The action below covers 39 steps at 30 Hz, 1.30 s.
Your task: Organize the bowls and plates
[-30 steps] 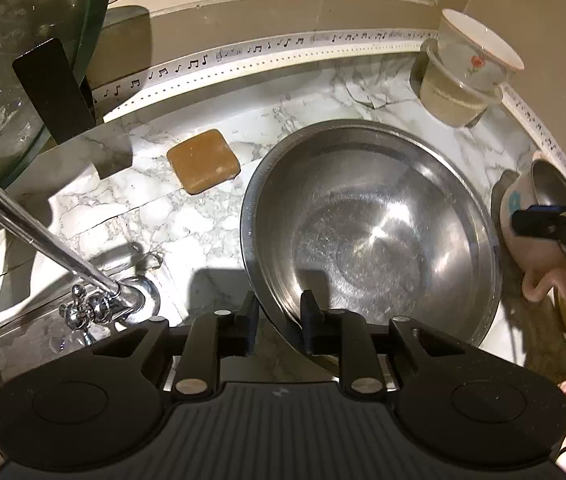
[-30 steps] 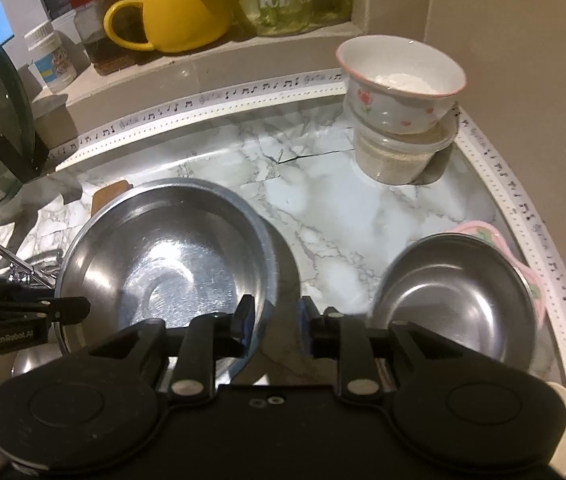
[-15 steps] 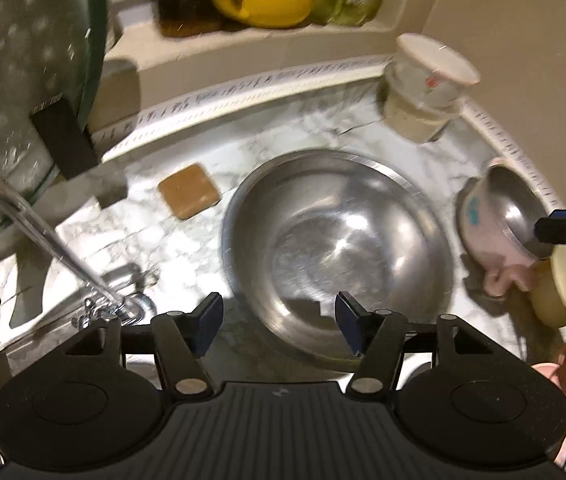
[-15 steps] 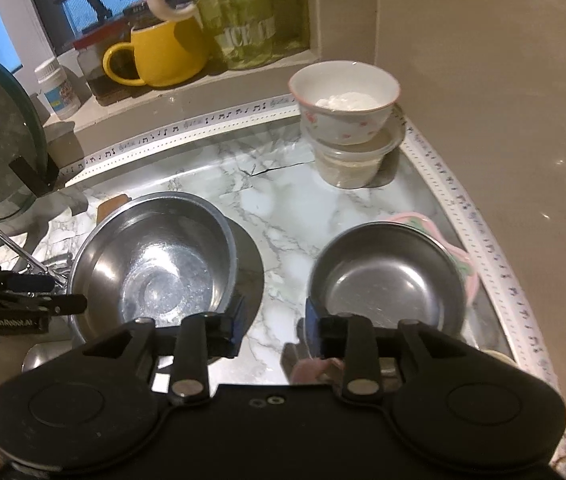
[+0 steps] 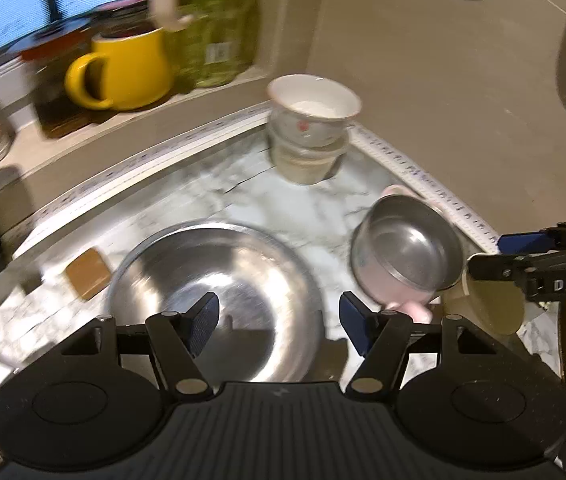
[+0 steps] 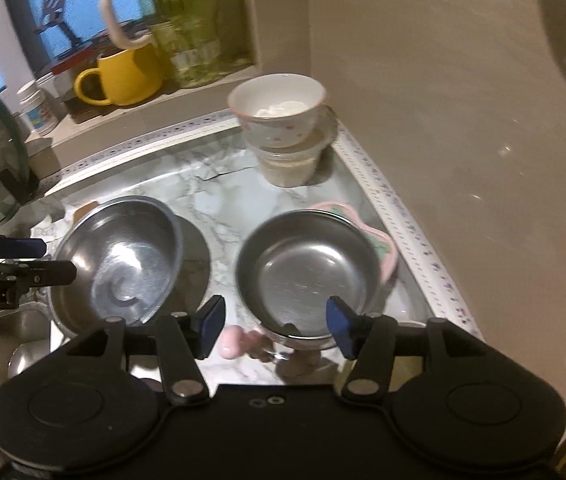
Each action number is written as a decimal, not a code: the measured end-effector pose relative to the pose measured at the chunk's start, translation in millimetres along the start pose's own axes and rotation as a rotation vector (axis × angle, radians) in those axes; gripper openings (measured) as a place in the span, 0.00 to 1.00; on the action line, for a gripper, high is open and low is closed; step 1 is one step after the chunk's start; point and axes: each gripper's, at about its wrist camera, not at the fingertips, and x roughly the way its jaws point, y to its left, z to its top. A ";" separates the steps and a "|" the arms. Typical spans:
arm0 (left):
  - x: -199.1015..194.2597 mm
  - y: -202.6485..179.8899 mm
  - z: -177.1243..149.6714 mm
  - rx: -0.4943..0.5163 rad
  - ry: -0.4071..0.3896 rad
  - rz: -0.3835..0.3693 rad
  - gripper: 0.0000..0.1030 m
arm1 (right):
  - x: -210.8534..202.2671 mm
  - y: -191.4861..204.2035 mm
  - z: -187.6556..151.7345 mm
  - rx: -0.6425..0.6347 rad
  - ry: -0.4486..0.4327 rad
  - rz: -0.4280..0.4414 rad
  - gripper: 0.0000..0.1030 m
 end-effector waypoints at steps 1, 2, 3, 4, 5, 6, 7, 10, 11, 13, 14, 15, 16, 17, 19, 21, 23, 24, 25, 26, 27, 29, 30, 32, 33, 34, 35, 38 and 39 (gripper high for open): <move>3.7 -4.4 3.3 0.004 0.001 -0.002 0.70 | -0.4 -3.6 -0.8 0.010 -0.001 -0.006 0.60; 7.3 -8.8 6.9 0.005 -0.001 -0.003 0.76 | -0.6 -7.0 -1.2 0.019 -0.002 -0.010 0.61; 9.7 -11.7 9.2 0.003 -0.007 -0.008 0.76 | 0.1 -10.6 -1.1 0.029 -0.002 -0.014 0.62; 13.2 -15.3 12.5 0.003 -0.013 -0.017 0.76 | 0.9 -13.7 -1.1 0.037 -0.002 -0.019 0.62; 16.9 -18.6 15.5 0.005 -0.014 -0.027 0.76 | 1.9 -16.9 -0.9 0.047 -0.002 -0.023 0.63; 21.5 -22.2 19.0 0.006 -0.012 -0.037 0.76 | 3.3 -20.1 -0.4 0.057 -0.001 -0.026 0.65; 25.7 -25.1 21.5 0.006 -0.012 -0.042 0.76 | 4.6 -23.1 0.0 0.067 0.001 -0.029 0.67; 39.3 -32.0 28.7 0.011 -0.002 -0.062 0.77 | 10.8 -32.4 1.8 0.101 0.006 -0.039 0.71; 44.6 -34.8 31.0 0.017 0.001 -0.070 0.77 | 13.3 -36.2 1.9 0.113 0.009 -0.041 0.71; 54.6 -41.0 34.6 0.036 0.007 -0.066 0.77 | 18.6 -42.4 2.4 0.134 0.016 -0.041 0.71; 59.0 -43.5 36.1 0.044 0.010 -0.065 0.77 | 21.2 -45.6 2.7 0.145 0.019 -0.042 0.72; 63.3 -45.4 37.4 0.049 0.014 -0.067 0.77 | 23.9 -48.6 3.1 0.155 0.023 -0.044 0.72; 67.9 -47.1 38.9 0.051 0.019 -0.071 0.77 | 26.7 -50.1 3.7 0.163 0.026 -0.046 0.72; 72.4 -48.3 40.2 0.053 0.024 -0.074 0.77 | 29.4 -52.2 4.2 0.172 0.028 -0.046 0.72; 82.2 -50.7 42.7 0.054 0.037 -0.078 0.77 | 34.1 -55.1 5.2 0.184 0.034 -0.047 0.72; 89.8 -52.0 44.1 0.052 0.037 -0.072 0.77 | 38.5 -56.9 5.2 0.188 0.041 -0.048 0.71; 98.3 -53.2 45.9 0.047 0.046 -0.069 0.77 | 42.9 -58.8 5.8 0.194 0.048 -0.051 0.71; 101.9 -53.4 46.8 0.039 0.052 -0.069 0.77 | 45.0 -59.5 5.7 0.196 0.050 -0.055 0.71; 105.9 -53.4 47.4 0.034 0.059 -0.070 0.77 | 46.9 -60.4 5.7 0.199 0.054 -0.054 0.71; 109.1 -53.0 47.6 0.029 0.065 -0.070 0.77 | 48.9 -61.3 5.6 0.204 0.057 -0.053 0.71; 112.8 -53.1 48.3 0.025 0.074 -0.071 0.76 | 50.6 -62.0 5.7 0.207 0.058 -0.055 0.70; 120.8 -52.6 48.7 0.018 0.098 -0.076 0.76 | 54.9 -63.2 6.0 0.214 0.063 -0.061 0.68; 123.5 -52.6 48.3 0.017 0.102 -0.076 0.76 | 57.6 -64.4 5.8 0.219 0.067 -0.062 0.67; 127.5 -53.8 46.2 0.026 0.105 -0.071 0.76 | 62.7 -65.5 5.0 0.227 0.076 -0.066 0.65; 129.2 -54.7 45.1 0.032 0.107 -0.064 0.74 | 65.3 -65.8 4.5 0.230 0.083 -0.067 0.63; 130.9 -55.3 44.1 0.036 0.110 -0.061 0.70 | 67.3 -66.2 3.7 0.234 0.087 -0.065 0.62; 133.1 -55.9 43.6 0.038 0.117 -0.062 0.62 | 69.0 -66.6 3.0 0.237 0.090 -0.063 0.61; 137.5 -57.0 41.7 0.034 0.130 -0.060 0.55 | 72.3 -66.5 1.7 0.236 0.096 -0.063 0.57; 138.4 -57.5 41.1 0.036 0.130 -0.060 0.54 | 72.7 -66.6 1.3 0.237 0.098 -0.063 0.55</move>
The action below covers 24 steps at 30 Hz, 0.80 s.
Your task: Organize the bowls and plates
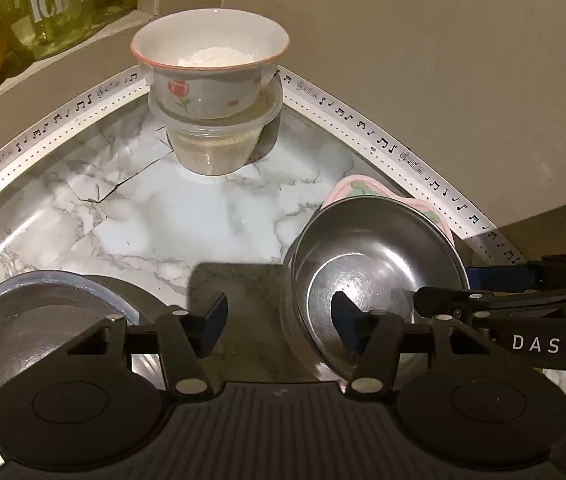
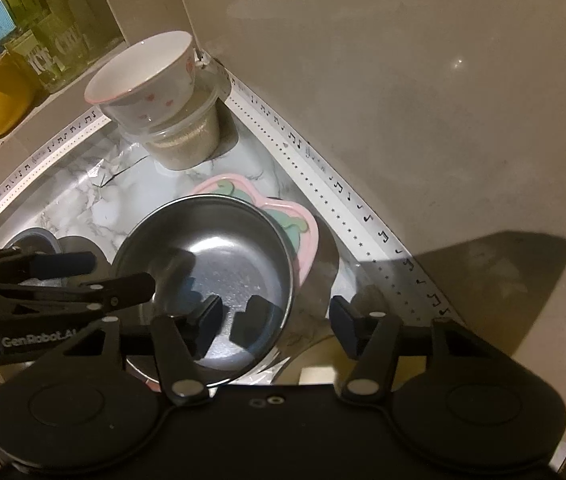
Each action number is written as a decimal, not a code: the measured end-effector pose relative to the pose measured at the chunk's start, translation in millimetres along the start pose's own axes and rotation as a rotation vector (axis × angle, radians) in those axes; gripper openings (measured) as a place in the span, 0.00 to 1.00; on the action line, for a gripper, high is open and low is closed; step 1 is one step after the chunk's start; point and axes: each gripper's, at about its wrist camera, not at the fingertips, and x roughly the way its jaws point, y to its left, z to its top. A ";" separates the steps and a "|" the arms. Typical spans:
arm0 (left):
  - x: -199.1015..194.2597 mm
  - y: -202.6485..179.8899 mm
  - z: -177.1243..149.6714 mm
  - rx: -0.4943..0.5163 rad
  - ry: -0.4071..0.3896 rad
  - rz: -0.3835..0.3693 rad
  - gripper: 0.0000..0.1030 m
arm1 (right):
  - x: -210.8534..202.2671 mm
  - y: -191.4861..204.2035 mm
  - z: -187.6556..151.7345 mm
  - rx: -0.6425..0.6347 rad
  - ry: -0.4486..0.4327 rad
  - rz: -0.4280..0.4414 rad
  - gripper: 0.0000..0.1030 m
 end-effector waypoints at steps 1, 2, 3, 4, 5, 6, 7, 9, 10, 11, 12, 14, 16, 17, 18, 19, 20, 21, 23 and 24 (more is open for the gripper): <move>0.6 -0.2 -0.1 0.001 0.000 0.000 0.52 | 0.6 -0.3 -0.2 0.000 0.002 0.002 0.54; 0.8 -0.3 0.1 0.001 0.001 -0.001 0.47 | 1.2 -0.5 -0.6 0.001 0.003 0.003 0.53; 1.3 -0.5 0.3 0.000 0.003 -0.004 0.42 | 2.3 -0.2 -0.6 0.001 0.003 0.003 0.52; 1.6 -0.6 0.3 -0.002 0.005 -0.007 0.41 | 2.9 0.3 -0.9 -0.001 0.003 0.003 0.50; 2.1 -0.9 0.6 -0.002 0.005 -0.008 0.40 | 3.6 0.6 -0.9 -0.002 0.005 0.004 0.47; 2.1 -1.5 0.5 0.001 0.004 -0.008 0.40 | 4.0 0.5 -1.2 -0.001 0.006 0.006 0.45; 2.1 -2.2 0.4 0.006 0.003 -0.006 0.40 | 4.9 0.7 -0.9 -0.002 0.007 0.006 0.45; 3.1 -3.4 0.3 0.013 0.006 0.001 0.34 | 5.9 1.0 -1.4 -0.003 0.005 0.003 0.45; 3.6 -3.5 0.2 0.013 0.010 0.001 0.32 | 6.6 0.9 -1.3 0.000 0.004 0.004 0.44; 4.0 -3.2 0.4 0.011 0.013 0.000 0.30 | 7.0 0.7 -1.4 0.001 0.004 0.004 0.41; 4.0 -3.1 0.6 0.010 0.012 -0.002 0.29 | 7.5 0.8 -1.8 0.001 0.005 0.003 0.37; 3.0 -2.7 0.7 0.010 0.008 -0.003 0.20 | 8.3 1.5 -2.5 -0.003 0.010 0.003 0.33; 2.3 -2.9 0.6 0.006 0.004 -0.002 0.16 | 8.7 2.5 -3.1 -0.008 0.009 -0.004 0.26; 1.1 -3.7 0.3 0.006 -0.003 -0.002 0.12 | 8.7 2.7 -3.3 -0.008 0.008 -0.004 0.21; 0.0 -4.8 0.4 0.008 -0.007 0.000 0.10 | 8.5 2.7 -3.3 -0.006 0.006 -0.008 0.18; -1.3 -6.3 0.4 0.011 -0.012 0.009 0.10 | 8.2 2.9 -3.5 -0.006 0.003 -0.017 0.17; -2.5 -7.2 0.6 0.012 -0.016 0.014 0.09 | 8.2 3.2 -3.7 -0.007 0.002 -0.022 0.15; -3.8 -8.1 0.8 0.012 -0.020 0.019 0.09 | 8.5 3.6 -4.0 -0.007 0.000 -0.027 0.12; -5.8 -8.8 1.2 0.010 -0.022 0.026 0.08 | 8.3 4.1 -4.6 -0.010 -0.005 -0.034 0.12; -6.5 -9.1 1.1 0.008 -0.022 0.027 0.08 | 8.1 4.2 -4.6 -0.008 -0.005 -0.035 0.12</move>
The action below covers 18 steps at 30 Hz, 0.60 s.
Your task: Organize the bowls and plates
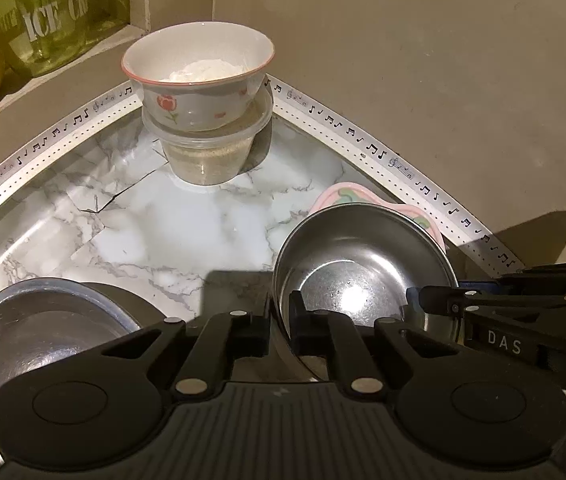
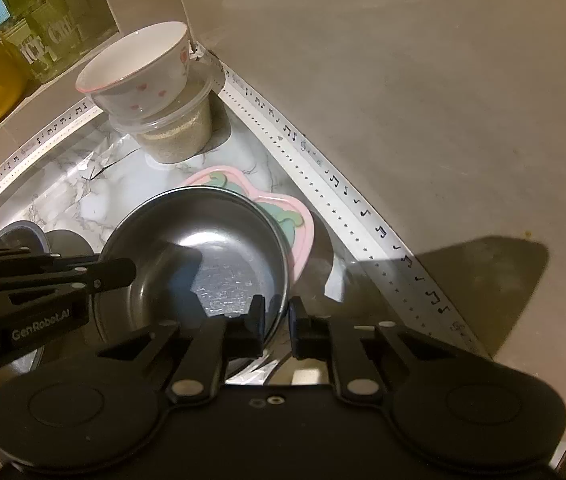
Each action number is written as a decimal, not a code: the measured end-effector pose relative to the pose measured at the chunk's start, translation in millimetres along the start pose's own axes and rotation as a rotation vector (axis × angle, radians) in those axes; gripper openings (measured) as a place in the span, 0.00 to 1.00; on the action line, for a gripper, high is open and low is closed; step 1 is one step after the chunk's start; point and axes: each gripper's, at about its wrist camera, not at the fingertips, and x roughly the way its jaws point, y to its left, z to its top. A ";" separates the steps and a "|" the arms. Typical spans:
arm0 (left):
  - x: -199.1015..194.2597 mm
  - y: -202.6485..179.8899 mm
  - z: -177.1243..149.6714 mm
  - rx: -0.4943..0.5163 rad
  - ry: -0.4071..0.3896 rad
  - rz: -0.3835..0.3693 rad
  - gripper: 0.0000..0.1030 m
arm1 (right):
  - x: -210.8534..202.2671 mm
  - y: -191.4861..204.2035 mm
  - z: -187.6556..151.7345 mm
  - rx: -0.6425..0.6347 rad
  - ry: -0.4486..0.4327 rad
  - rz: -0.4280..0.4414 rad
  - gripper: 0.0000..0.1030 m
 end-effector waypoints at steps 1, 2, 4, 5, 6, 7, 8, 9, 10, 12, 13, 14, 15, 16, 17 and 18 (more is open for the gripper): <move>-0.5 -0.2 -0.3 -0.003 0.001 0.001 0.08 | 0.1 0.0 0.0 0.001 0.000 -0.001 0.12; -1.0 -0.3 -1.0 -0.005 0.001 0.001 0.08 | -0.2 0.7 0.0 0.000 -0.001 -0.004 0.12; -2.8 0.0 -2.3 -0.014 0.001 0.002 0.08 | -1.6 2.3 -0.3 -0.006 -0.010 -0.012 0.12; -4.8 0.3 -2.8 -0.019 -0.003 0.002 0.08 | -2.4 3.1 -0.3 -0.011 -0.015 -0.017 0.11; -7.1 0.2 -2.8 -0.022 -0.007 0.002 0.08 | -3.4 3.6 -0.3 -0.012 -0.021 -0.021 0.11; -10.2 0.1 -2.2 -0.024 -0.012 0.002 0.08 | -4.2 3.8 -0.2 -0.014 -0.023 -0.021 0.11; -12.5 0.0 -1.6 -0.027 -0.015 0.003 0.08 | -4.8 4.0 0.0 -0.017 -0.021 -0.019 0.11; -15.8 -0.3 -0.7 -0.028 -0.019 0.005 0.08 | -5.6 4.4 0.0 -0.019 -0.020 -0.020 0.11; -19.4 -0.6 0.3 -0.026 -0.022 0.010 0.08 | -6.7 5.1 0.2 -0.022 -0.023 -0.022 0.10; -26.5 -0.6 2.1 -0.026 -0.026 0.017 0.08 | -9.8 6.0 0.4 -0.022 -0.028 -0.019 0.10; -30.9 0.1 2.9 -0.029 -0.029 0.018 0.08 | -11.9 6.5 0.5 -0.019 -0.030 -0.013 0.10; -35.0 1.1 3.4 -0.033 -0.031 0.019 0.08 | -13.8 6.9 1.1 -0.016 -0.030 -0.006 0.10; -39.1 2.4 3.9 -0.037 -0.033 0.020 0.08 | -16.0 7.6 1.7 -0.014 -0.028 0.001 0.10; -43.6 3.5 4.0 -0.042 -0.036 0.023 0.08 | -18.2 8.5 1.9 -0.014 -0.029 0.005 0.10; -47.9 4.7 3.8 -0.047 -0.037 0.026 0.08 | -20.8 9.9 2.4 -0.013 -0.031 0.011 0.10; -53.4 6.4 3.5 -0.052 -0.041 0.029 0.08 | -23.8 11.7 3.0 -0.014 -0.034 0.016 0.10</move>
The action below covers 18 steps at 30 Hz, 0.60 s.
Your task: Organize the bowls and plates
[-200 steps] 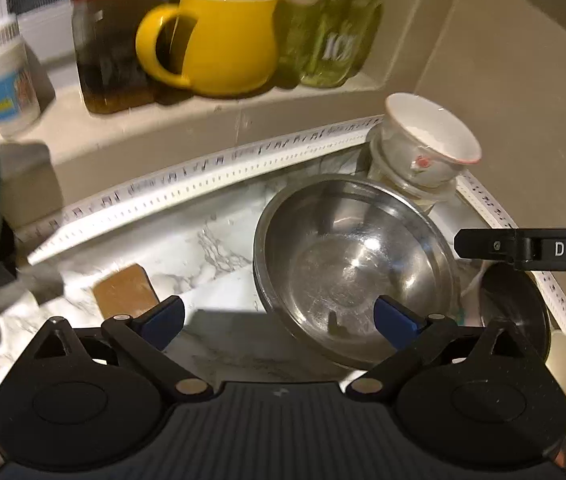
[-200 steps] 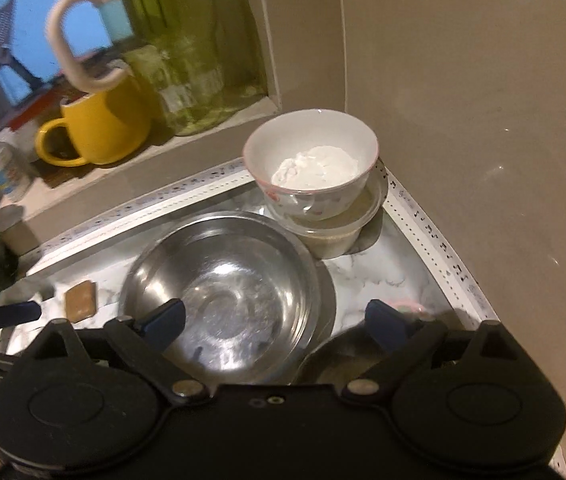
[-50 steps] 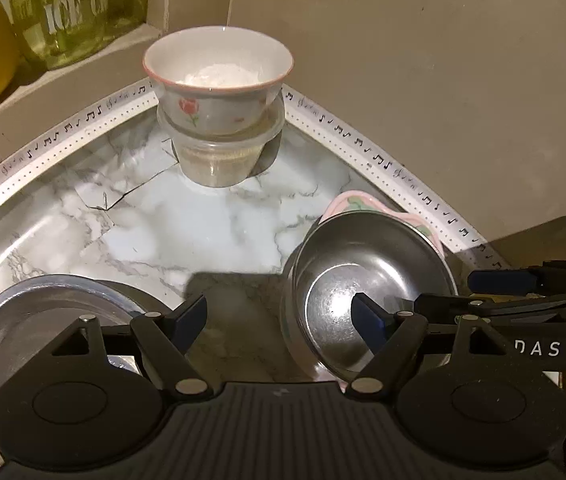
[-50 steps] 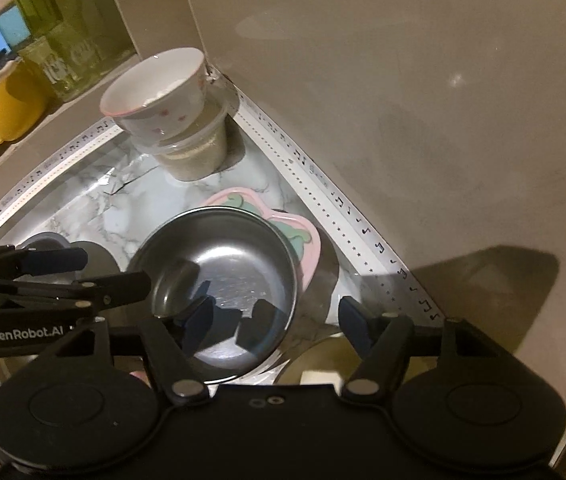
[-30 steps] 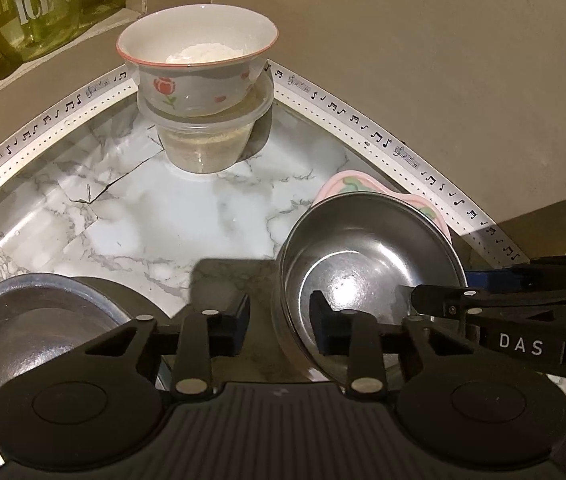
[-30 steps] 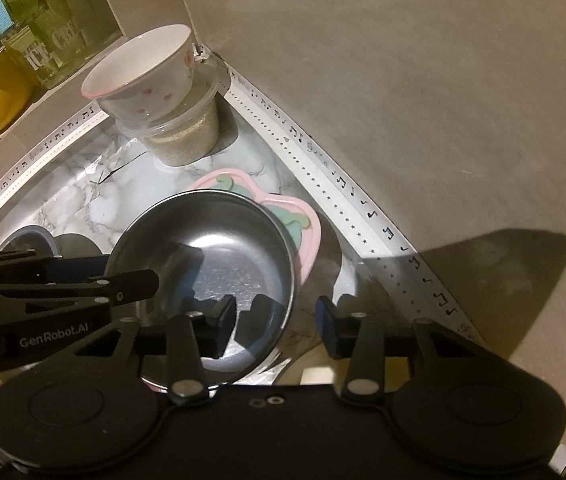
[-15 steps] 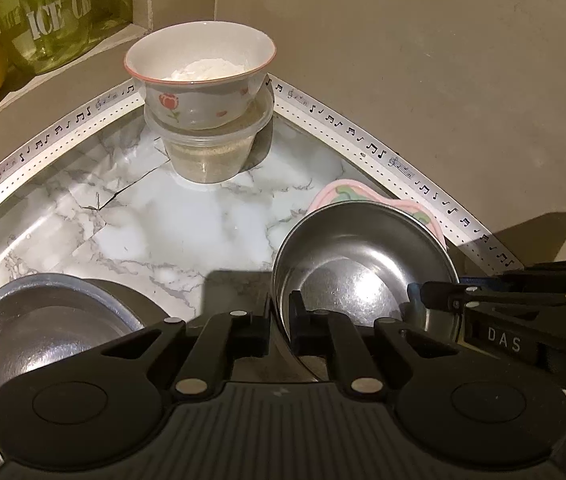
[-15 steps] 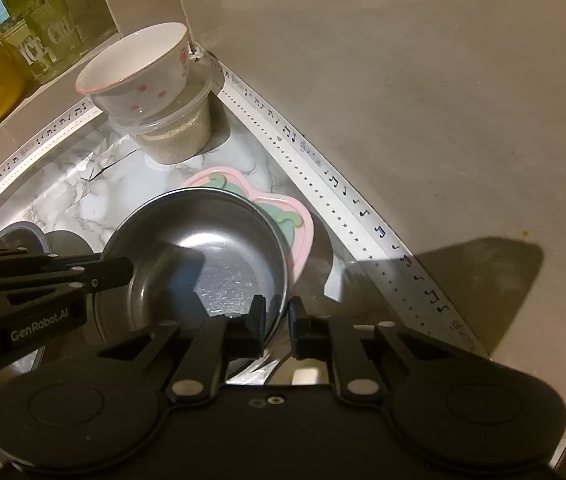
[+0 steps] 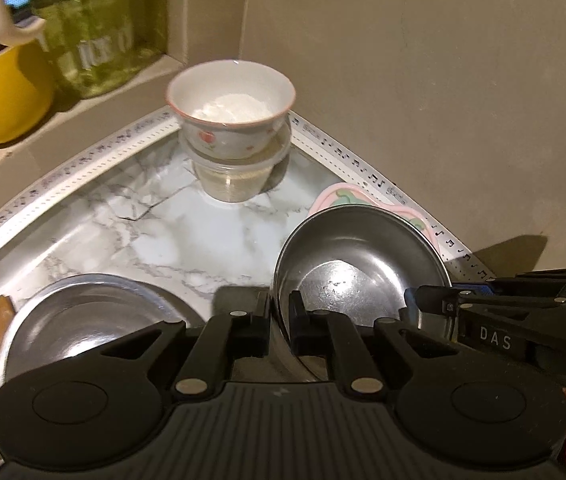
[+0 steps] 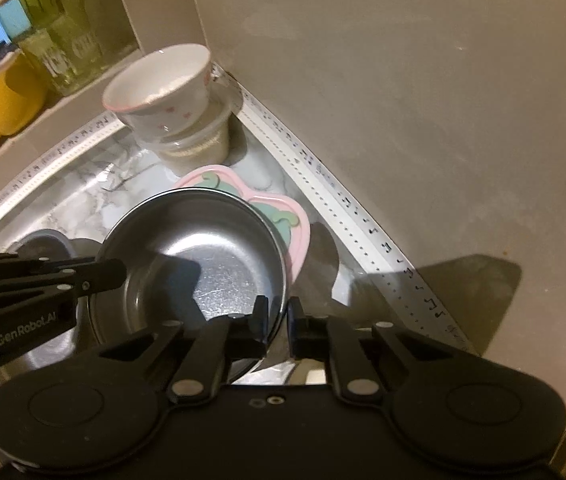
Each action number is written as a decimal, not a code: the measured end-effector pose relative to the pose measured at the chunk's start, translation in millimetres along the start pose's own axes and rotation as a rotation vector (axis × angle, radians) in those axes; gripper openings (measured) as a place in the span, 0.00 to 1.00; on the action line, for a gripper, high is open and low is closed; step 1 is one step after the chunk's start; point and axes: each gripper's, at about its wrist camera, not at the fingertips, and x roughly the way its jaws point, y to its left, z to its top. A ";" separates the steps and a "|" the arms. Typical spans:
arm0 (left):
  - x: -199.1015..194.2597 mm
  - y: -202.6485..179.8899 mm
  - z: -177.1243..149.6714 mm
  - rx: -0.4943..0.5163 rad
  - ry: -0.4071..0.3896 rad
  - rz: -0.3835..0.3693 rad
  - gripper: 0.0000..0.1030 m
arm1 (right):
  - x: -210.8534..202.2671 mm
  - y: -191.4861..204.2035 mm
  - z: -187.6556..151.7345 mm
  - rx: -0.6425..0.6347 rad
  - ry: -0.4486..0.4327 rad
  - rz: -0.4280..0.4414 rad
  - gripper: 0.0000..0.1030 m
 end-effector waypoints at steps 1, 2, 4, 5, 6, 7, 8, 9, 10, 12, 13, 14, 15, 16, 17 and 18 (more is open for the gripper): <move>-5.0 2.0 -0.2 -0.007 -0.004 0.002 0.08 | -3.1 2.1 0.9 -0.002 -0.003 0.005 0.10; -10.4 4.8 -0.4 -0.017 -0.006 0.006 0.08 | -6.8 5.0 1.9 -0.004 -0.007 0.011 0.10; -21.4 10.5 -1.6 -0.039 -0.017 0.014 0.08 | -12.5 12.2 3.6 -0.019 -0.010 0.016 0.10; -27.3 13.7 -2.5 -0.048 -0.024 0.018 0.08 | -15.4 16.8 4.2 -0.027 -0.012 0.018 0.10; -33.0 16.5 -3.2 -0.058 -0.030 0.024 0.08 | -18.1 21.2 5.4 -0.034 -0.013 0.023 0.10; -39.1 20.6 -4.1 -0.070 -0.037 0.029 0.08 | -21.1 26.3 6.3 -0.042 -0.013 0.030 0.10; -44.8 24.6 -5.2 -0.081 -0.043 0.033 0.08 | -23.8 32.1 6.8 -0.051 -0.014 0.034 0.10; -51.0 30.3 -7.2 -0.092 -0.050 0.039 0.08 | -26.7 38.8 7.1 -0.064 -0.018 0.039 0.10; -56.0 35.3 -9.2 -0.098 -0.054 0.048 0.08 | -30.5 44.9 7.4 -0.077 -0.022 0.045 0.10; -65.0 46.0 -13.9 -0.110 -0.065 0.067 0.08 | -35.3 57.6 9.2 -0.098 -0.028 0.056 0.10; -69.1 51.3 -16.6 -0.115 -0.067 0.075 0.08 | -36.2 64.3 10.3 -0.109 -0.029 0.063 0.10; -72.1 57.2 -19.4 -0.122 -0.068 0.083 0.08 | -37.6 71.3 11.0 -0.120 -0.030 0.070 0.10; -74.5 63.5 -22.1 -0.131 -0.069 0.091 0.08 | -38.7 78.2 11.6 -0.130 -0.032 0.077 0.10; -76.5 70.3 -24.9 -0.142 -0.069 0.098 0.08 | -38.9 84.9 12.2 -0.139 -0.032 0.081 0.10; -78.3 76.5 -27.4 -0.151 -0.070 0.104 0.08 | -39.4 92.0 12.5 -0.150 -0.032 0.085 0.10; -79.9 82.4 -29.8 -0.159 -0.070 0.110 0.08 | -39.0 99.4 12.7 -0.160 -0.032 0.092 0.10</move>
